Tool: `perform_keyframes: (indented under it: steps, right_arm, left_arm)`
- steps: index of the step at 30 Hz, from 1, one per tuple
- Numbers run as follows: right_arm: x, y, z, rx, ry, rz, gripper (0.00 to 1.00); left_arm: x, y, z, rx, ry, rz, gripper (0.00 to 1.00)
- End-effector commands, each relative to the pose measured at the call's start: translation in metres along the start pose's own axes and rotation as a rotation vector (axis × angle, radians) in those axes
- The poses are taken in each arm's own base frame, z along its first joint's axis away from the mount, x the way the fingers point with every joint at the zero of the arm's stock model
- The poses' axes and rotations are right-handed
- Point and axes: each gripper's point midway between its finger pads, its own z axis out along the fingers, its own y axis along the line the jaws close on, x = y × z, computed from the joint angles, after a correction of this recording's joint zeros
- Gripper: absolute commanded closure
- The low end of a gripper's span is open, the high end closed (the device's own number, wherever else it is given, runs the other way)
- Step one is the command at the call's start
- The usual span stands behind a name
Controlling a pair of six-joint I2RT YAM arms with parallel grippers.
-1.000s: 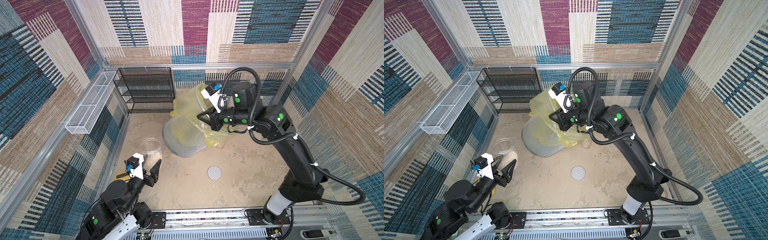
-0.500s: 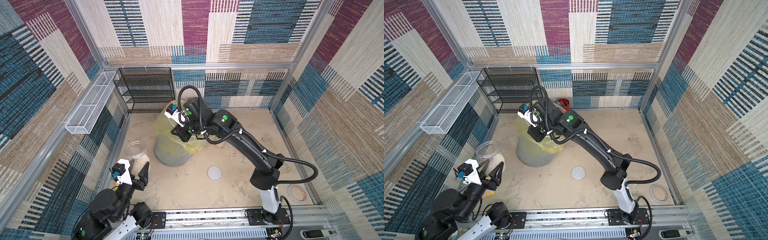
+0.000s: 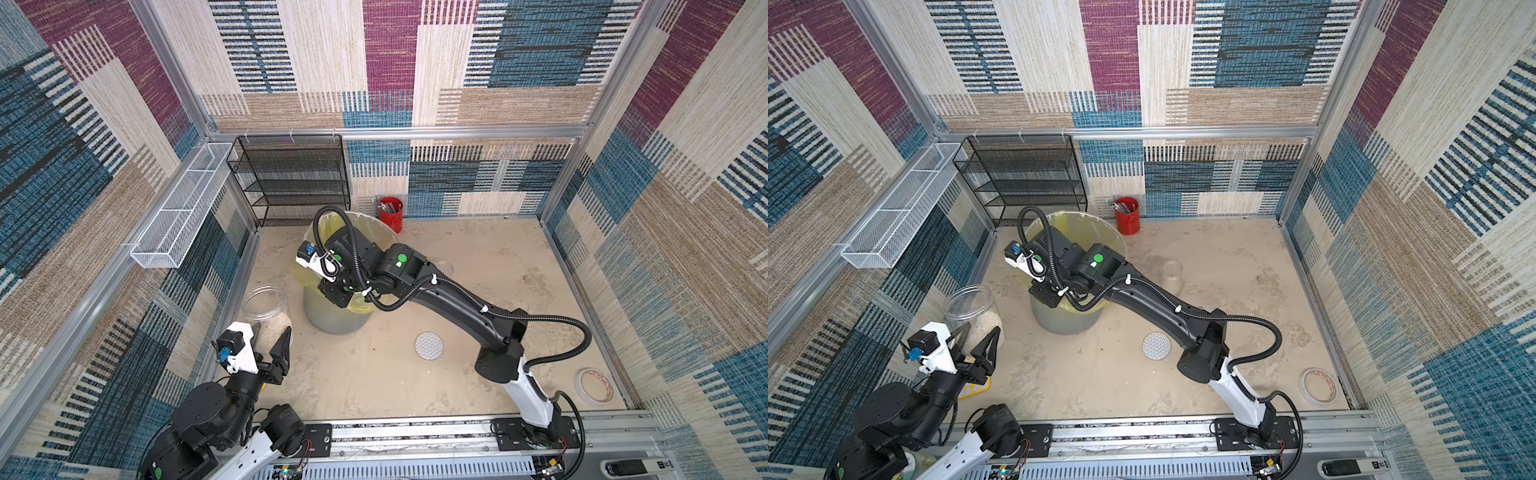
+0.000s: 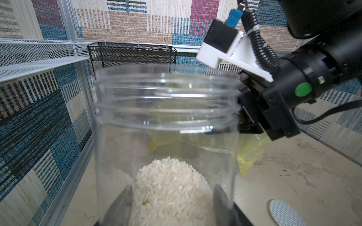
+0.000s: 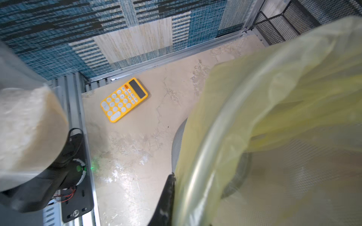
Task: Empty moldy rice from jars
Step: Place the trash bin at the center of the board.
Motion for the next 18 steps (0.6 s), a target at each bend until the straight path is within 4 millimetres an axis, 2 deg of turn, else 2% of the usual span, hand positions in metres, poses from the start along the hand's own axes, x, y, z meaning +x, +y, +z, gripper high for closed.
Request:
perform_keyframes:
  steps: [1, 5, 10, 18]
  right_arm:
    - [0.005, -0.016, 0.016, 0.128, 0.021, -0.025, 0.97]
    - [0.009, -0.011, 0.031, 0.112, 0.030, -0.037, 0.96]
    - [-0.003, 0.001, 0.030, 0.073, -0.016, -0.058, 0.94]
    - [0.004, 0.011, 0.035, 0.043, 0.009, -0.093, 0.87]
  left_arm:
    - [-0.006, 0.006, -0.004, -0.021, -0.021, -0.030, 0.73]
    - [-0.005, 0.009, -0.007, -0.029, -0.023, -0.034, 0.73]
    - [-0.004, 0.009, -0.007, -0.024, -0.024, -0.037, 0.73]
    - [-0.002, 0.008, -0.005, -0.022, -0.020, -0.035, 0.73]
